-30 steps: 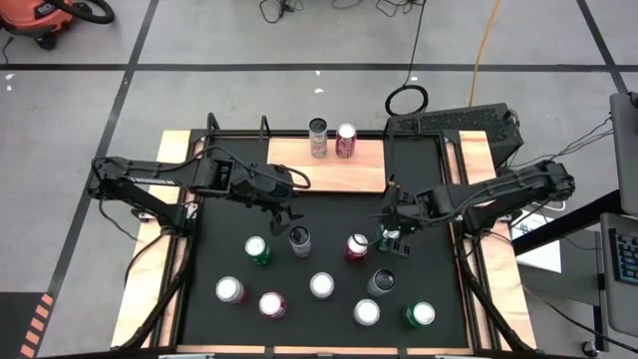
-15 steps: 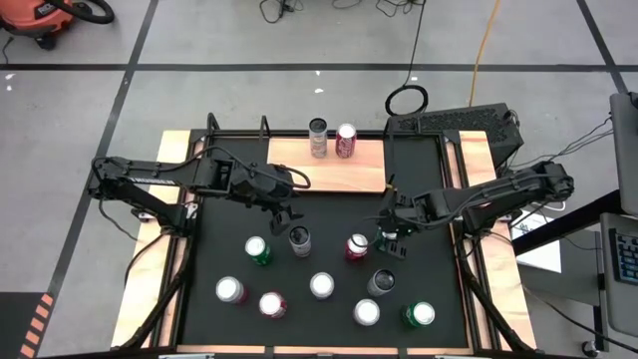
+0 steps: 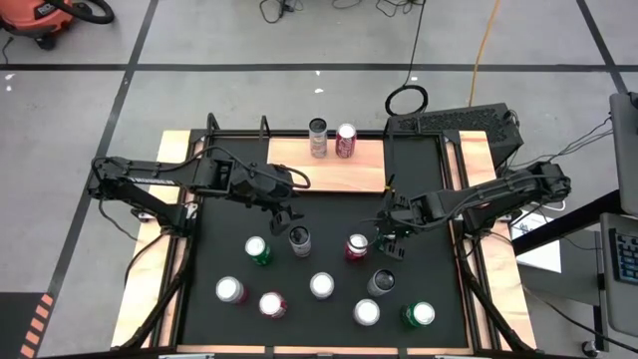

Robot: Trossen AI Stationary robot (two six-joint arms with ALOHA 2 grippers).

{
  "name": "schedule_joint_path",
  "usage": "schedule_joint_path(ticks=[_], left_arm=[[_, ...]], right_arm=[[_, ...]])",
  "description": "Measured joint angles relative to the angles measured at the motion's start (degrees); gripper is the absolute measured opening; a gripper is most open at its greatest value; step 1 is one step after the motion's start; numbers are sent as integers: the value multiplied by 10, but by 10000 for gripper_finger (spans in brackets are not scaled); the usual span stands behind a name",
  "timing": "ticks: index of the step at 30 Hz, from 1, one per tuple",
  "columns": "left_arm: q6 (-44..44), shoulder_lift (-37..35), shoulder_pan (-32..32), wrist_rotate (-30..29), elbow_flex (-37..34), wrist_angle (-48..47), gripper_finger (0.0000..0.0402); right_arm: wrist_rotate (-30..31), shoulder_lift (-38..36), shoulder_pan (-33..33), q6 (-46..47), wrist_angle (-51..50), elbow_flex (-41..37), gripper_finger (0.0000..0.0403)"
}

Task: Place canned beverage on shelf
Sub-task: Put the top right green soda can on the shelf

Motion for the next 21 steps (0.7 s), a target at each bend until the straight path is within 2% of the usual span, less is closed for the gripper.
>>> schedule_joint_path(ticks=[21], left_arm=[[0, 0, 0, 0, 0, 0, 285]], right_arm=[[1, 1, 0, -16, -5, 9, 286]])
